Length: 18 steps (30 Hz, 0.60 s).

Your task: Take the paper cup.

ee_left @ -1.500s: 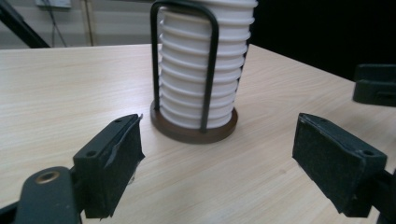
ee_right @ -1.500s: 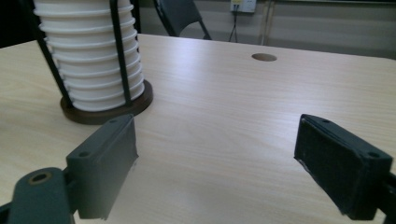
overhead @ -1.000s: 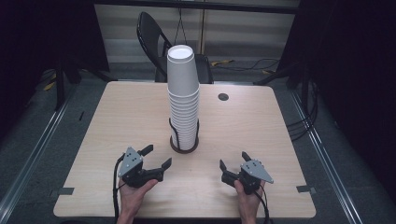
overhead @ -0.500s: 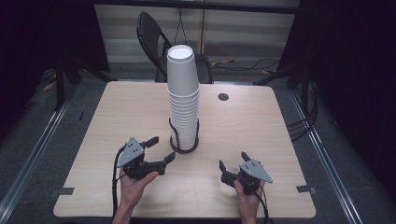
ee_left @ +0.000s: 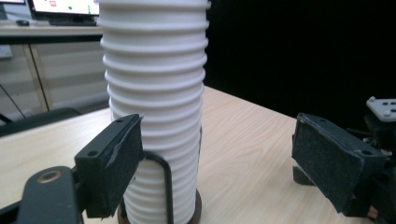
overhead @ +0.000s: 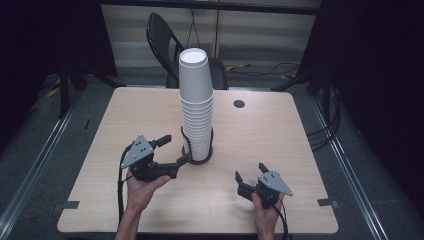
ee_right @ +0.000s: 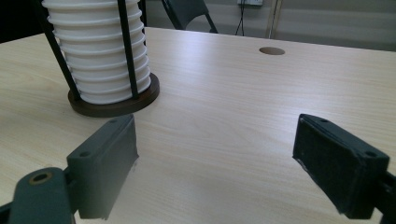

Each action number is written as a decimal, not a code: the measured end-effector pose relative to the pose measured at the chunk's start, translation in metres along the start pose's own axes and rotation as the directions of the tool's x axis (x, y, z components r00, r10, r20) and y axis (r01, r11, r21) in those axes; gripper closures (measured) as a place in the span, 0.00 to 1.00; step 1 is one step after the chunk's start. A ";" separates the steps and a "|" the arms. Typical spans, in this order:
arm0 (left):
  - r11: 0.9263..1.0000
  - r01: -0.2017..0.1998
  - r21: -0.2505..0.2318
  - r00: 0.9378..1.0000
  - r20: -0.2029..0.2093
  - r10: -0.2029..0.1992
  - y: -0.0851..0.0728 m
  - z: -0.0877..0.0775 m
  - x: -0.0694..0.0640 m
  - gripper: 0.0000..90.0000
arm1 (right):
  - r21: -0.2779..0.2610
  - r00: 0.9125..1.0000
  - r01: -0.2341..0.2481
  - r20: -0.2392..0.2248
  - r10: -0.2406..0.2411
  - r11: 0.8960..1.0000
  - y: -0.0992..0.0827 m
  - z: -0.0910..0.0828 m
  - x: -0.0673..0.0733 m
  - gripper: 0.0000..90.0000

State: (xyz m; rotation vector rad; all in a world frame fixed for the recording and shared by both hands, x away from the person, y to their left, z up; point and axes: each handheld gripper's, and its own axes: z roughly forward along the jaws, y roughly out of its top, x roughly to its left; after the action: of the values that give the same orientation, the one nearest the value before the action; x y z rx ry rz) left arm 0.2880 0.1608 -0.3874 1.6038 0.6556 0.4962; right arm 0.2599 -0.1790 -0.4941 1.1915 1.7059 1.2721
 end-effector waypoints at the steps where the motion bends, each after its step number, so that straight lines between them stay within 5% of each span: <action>1: 1.000 -0.007 0.001 1.000 -0.002 0.007 0.004 0.001 0.001 0.18 | 0.001 1.000 -0.001 -0.002 0.001 1.000 0.000 0.000 0.000 0.15; 18: 0.998 -0.064 -0.004 0.998 0.004 0.064 0.047 0.007 0.009 0.18 | 0.008 1.000 -0.005 -0.002 0.005 1.000 0.000 0.000 -0.001 0.15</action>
State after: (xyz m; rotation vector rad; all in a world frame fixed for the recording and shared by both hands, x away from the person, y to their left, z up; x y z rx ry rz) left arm 0.3056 0.1584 -0.3427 1.6254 0.6012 0.5410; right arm 0.2607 -0.1796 -0.4941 1.2001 1.7118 1.2704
